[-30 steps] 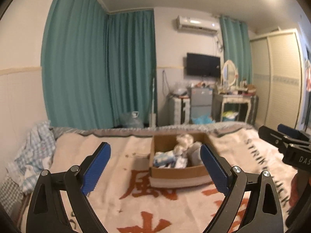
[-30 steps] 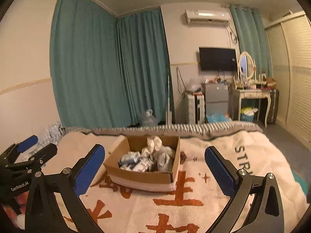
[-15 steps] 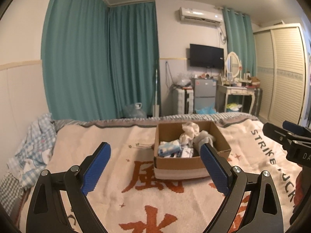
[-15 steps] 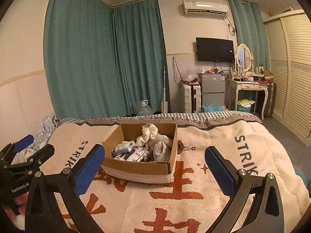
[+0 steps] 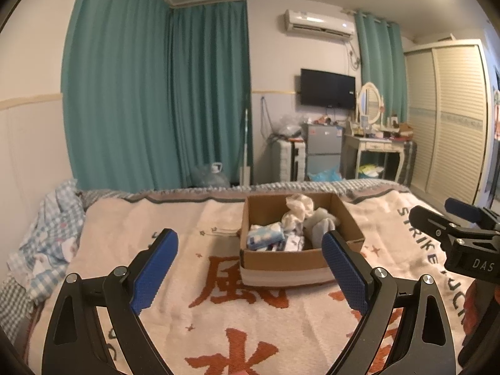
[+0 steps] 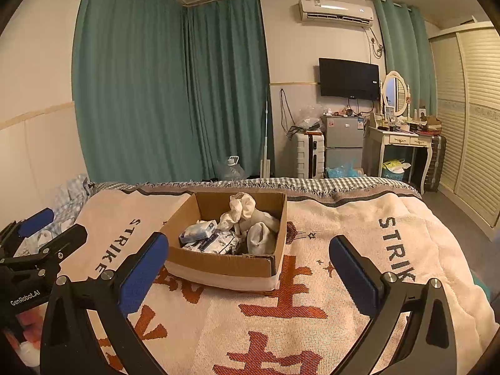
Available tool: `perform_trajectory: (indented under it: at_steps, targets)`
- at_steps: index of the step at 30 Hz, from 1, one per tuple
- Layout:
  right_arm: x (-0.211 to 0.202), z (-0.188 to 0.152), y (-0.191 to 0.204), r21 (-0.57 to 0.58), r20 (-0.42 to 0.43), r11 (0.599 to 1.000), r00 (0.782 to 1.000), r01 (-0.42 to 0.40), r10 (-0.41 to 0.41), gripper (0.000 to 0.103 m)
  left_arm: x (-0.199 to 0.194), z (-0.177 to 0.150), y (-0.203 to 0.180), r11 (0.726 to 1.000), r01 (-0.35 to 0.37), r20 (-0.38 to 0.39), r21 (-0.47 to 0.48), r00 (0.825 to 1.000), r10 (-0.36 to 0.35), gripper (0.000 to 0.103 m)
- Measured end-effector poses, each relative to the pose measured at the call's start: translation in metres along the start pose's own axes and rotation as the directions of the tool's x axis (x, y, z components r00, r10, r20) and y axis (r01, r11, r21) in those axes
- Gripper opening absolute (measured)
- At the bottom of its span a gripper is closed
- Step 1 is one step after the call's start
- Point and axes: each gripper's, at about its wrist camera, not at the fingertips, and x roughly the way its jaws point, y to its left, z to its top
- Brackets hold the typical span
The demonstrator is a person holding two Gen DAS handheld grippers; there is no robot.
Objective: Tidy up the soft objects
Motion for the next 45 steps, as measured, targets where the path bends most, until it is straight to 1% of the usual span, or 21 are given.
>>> perform_trajectory:
  at_steps: [3, 45]
  targets:
    - [0.0003, -0.0001, -0.0002, -0.002, -0.001, 1.000, 1.000, 0.000, 0.000, 0.103, 0.0018, -0.0016, -0.0009, 1.000, 0.011, -0.007, -0.001, 1.000, -0.011, 0.095]
    - [0.0061, -0.0044, -0.0002, 0.002, -0.014, 1.000, 1.000, -0.003, 0.003, 0.103, 0.0005, -0.0011, -0.0041, 1.000, 0.002, -0.007, 0.012, 1.000, -0.002, 0.095]
